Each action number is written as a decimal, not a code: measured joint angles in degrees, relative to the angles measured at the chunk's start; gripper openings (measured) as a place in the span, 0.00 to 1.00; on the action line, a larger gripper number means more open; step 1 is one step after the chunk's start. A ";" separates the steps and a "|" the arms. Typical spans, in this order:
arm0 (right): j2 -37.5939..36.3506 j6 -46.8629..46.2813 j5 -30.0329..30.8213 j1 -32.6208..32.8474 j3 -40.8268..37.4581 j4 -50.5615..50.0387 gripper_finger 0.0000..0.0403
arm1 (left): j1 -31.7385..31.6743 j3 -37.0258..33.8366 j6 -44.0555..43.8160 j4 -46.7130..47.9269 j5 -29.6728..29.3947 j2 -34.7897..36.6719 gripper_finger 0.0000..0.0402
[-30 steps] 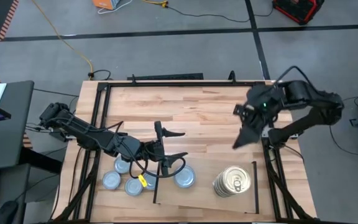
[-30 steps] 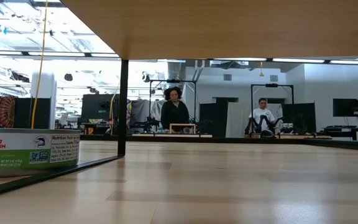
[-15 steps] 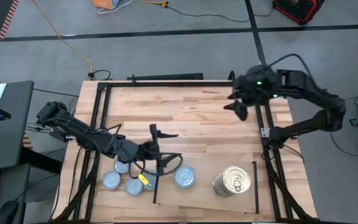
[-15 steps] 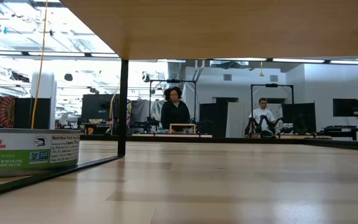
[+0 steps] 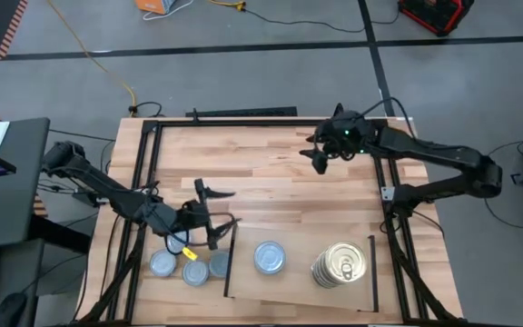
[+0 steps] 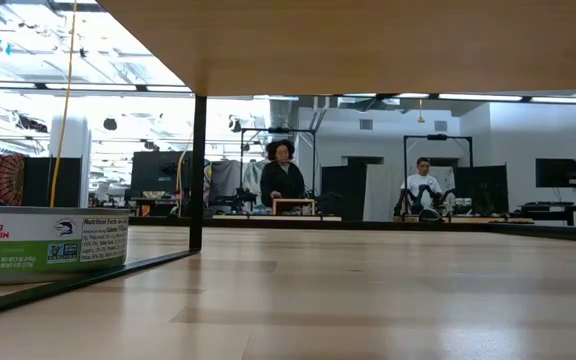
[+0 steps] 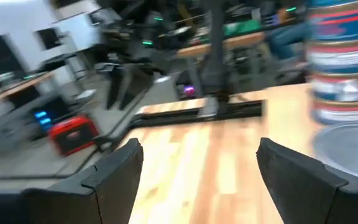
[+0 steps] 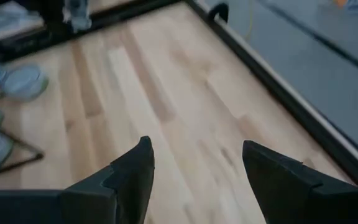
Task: Stack canned seafood by type on shelf
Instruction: Stack the green tuna can on the top of the green tuna cans on the shelf
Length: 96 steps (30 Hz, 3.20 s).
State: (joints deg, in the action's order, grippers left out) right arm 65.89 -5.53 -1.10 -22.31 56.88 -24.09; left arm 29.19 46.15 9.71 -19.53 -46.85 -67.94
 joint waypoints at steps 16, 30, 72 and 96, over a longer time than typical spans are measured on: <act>0.00 1.44 -0.22 -3.07 -16.75 26.65 0.67 | 0.26 -0.30 -11.83 22.16 -8.44 3.97 0.75; -0.07 5.50 -0.33 -3.52 -17.13 28.98 0.67 | 0.45 -0.26 -52.74 48.49 29.22 7.17 0.75; -0.02 5.52 -0.70 -6.63 -17.11 33.08 0.67 | 2.72 1.27 -79.55 86.39 -6.89 -13.86 0.75; 0.00 5.60 -0.68 -5.43 -17.10 29.60 0.67 | 20.26 2.43 -72.54 82.27 38.50 -3.94 0.75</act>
State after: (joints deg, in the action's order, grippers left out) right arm 65.89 0.08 -1.78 -27.74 39.78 5.51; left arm 49.45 48.58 -62.83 62.74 -8.35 -71.88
